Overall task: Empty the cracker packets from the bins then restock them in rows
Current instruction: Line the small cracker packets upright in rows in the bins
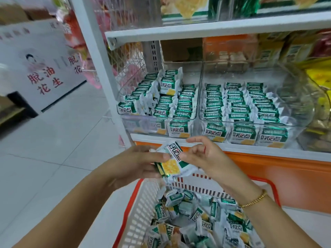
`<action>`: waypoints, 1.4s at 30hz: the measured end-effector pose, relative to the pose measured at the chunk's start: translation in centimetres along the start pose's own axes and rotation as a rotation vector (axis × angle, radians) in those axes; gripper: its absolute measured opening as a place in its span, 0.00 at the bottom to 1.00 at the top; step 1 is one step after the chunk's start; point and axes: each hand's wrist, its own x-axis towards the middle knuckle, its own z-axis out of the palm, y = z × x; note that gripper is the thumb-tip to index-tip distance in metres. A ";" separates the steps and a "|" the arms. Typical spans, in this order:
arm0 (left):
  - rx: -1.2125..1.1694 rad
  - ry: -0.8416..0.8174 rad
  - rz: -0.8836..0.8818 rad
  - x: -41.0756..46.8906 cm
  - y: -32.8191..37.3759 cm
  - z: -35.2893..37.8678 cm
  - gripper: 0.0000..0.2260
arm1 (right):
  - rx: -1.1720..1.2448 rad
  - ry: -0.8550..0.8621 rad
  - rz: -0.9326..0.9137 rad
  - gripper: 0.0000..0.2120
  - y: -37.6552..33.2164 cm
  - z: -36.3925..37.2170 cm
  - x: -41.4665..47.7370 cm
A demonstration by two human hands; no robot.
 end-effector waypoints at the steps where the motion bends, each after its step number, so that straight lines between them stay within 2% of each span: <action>1: -0.001 0.018 0.030 0.0 0.6 -0.2 0.22 | 0.027 -0.025 0.008 0.37 -0.2 0.1 0.1; 3: -0.033 0.052 0.098 0.3 1.8 -0.4 0.22 | 0.115 -0.097 0.030 0.37 -1.1 0.3 0.4; 7: -0.097 0.102 0.262 1.6 4.1 -0.2 0.23 | 0.143 -0.129 0.015 0.24 -4.6 0.0 2.5; 12: -0.144 0.229 0.380 3.8 6.0 -1.3 0.24 | 0.078 -0.111 0.056 0.25 -9.0 -1.4 7.1; 14: -0.115 0.323 0.397 4.4 6.5 -2.1 0.15 | -0.003 -0.106 0.071 0.25 -10.4 -2.1 9.2; 16: 0.044 0.513 0.416 5.0 6.7 -3.1 0.06 | -0.055 -0.047 0.083 0.29 -11.5 -2.6 11.5; 19: 0.558 0.874 0.461 5.2 6.5 -4.3 0.09 | -0.163 0.036 0.081 0.34 -12.4 -2.8 15.0; 21: 0.720 0.955 0.457 5.7 6.2 -5.1 0.07 | -0.310 0.065 0.092 0.37 -12.4 -2.5 17.3; 25: 0.869 0.916 0.420 7.2 5.3 -6.2 0.11 | -0.640 0.120 0.087 0.40 -11.7 -2.0 20.9; 32: 0.885 0.888 0.497 7.8 5.2 -7.3 0.09 | -1.151 0.173 0.000 0.38 -10.4 -1.0 23.1; 37: 0.912 0.874 0.519 7.6 4.9 -7.3 0.09 | -1.124 0.230 -0.002 0.39 -9.7 -0.6 23.1; 39: 0.915 0.890 0.568 7.1 4.9 -7.1 0.05 | -1.086 0.249 -0.008 0.41 -9.9 -0.4 22.4; 40: 0.914 0.891 0.592 6.9 4.9 -6.7 0.04 | -1.098 0.259 -0.034 0.39 -10.2 -0.3 21.8; 42: 0.917 0.846 0.607 6.2 4.7 -5.6 0.08 | -1.160 0.311 -0.164 0.24 -11.1 -0.2 19.9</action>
